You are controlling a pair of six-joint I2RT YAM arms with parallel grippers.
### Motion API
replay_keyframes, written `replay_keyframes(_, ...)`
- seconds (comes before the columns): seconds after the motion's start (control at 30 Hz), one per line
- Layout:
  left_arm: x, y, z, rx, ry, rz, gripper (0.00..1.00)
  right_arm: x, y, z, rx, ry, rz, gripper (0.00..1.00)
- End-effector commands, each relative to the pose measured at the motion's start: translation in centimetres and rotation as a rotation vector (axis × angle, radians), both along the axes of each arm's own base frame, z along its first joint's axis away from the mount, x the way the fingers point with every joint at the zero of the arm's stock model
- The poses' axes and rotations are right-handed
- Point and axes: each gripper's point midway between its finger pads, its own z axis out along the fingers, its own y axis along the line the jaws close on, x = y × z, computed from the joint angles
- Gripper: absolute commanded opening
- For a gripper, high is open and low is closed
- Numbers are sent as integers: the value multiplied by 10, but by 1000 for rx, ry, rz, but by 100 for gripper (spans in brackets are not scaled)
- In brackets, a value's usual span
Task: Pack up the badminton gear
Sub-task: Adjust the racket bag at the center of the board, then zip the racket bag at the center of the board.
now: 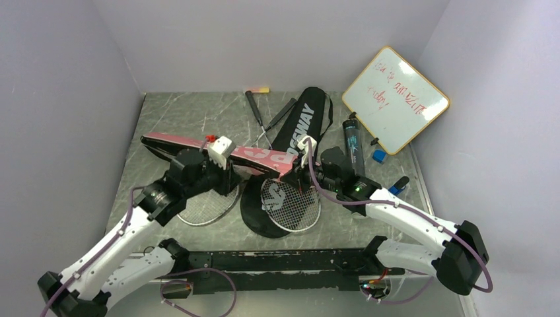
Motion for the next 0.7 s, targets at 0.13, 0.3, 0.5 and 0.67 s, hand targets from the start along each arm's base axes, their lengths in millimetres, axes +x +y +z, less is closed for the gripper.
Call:
replay_keyframes(0.13,-24,-8,-24,-190,112,15,5,7,15,56,169,-60,-11,0)
replay_keyframes(0.3,-27,-28,-30,-273,128,-67,5,8,13,63,187,-63,-30,0)
replay_keyframes(0.5,-29,-47,-38,-483,162,-90,5,6,16,70,242,-14,-47,0)
replay_keyframes(0.67,-24,-56,-41,-530,157,-65,6,6,21,74,287,33,-51,0)
